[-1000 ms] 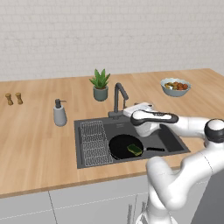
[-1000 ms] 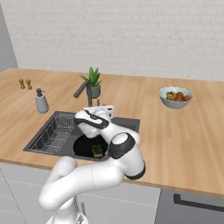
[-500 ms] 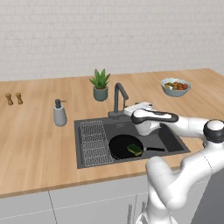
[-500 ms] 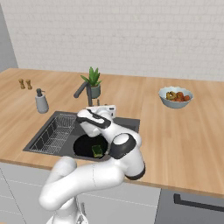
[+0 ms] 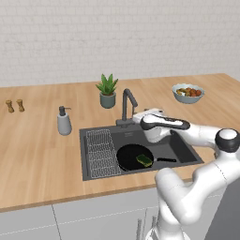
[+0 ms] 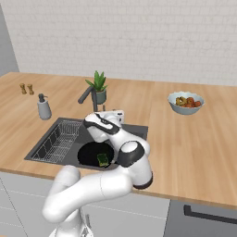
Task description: Pick the pan and sponge and place them into the sink. Then turn on the water.
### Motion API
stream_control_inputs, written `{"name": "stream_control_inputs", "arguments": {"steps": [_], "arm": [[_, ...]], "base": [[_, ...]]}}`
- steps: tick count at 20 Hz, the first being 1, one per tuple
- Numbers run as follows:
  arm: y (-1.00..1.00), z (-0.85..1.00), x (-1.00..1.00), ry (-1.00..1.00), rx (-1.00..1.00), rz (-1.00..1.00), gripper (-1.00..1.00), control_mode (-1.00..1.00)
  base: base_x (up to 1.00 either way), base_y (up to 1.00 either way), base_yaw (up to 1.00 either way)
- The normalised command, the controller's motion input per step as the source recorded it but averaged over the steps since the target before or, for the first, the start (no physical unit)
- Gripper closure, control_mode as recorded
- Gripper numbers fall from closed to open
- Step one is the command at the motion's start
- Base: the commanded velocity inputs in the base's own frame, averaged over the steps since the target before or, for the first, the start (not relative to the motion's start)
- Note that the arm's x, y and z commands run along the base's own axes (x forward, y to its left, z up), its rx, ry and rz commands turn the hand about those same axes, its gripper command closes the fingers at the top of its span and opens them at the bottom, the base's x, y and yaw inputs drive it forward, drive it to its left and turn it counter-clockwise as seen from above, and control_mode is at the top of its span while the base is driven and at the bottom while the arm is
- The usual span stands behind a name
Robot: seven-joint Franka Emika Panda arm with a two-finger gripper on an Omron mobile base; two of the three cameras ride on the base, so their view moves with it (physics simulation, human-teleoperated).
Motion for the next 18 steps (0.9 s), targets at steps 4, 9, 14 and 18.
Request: {"name": "stream_control_inputs", "arguments": {"steps": [4, 9, 14, 18], "arm": [[0.0, 0.0, 0.12, 0.0, 0.0, 0.0, -1.0, -1.0], [0.0, -0.01, 0.0, 0.0, 0.0, 0.0, -1.0, -1.0], [0.02, -0.03, 0.0, 0.0, 0.0, 0.0, -1.0, -1.0], [0.05, -0.02, 0.02, 0.0, 0.0, 0.0, -1.0, -1.0]], "base": [[0.0, 0.0, 0.0], [0.0, 0.0, 0.0], [0.0, 0.0, 0.0], [0.0, 0.0, 0.0]]}}
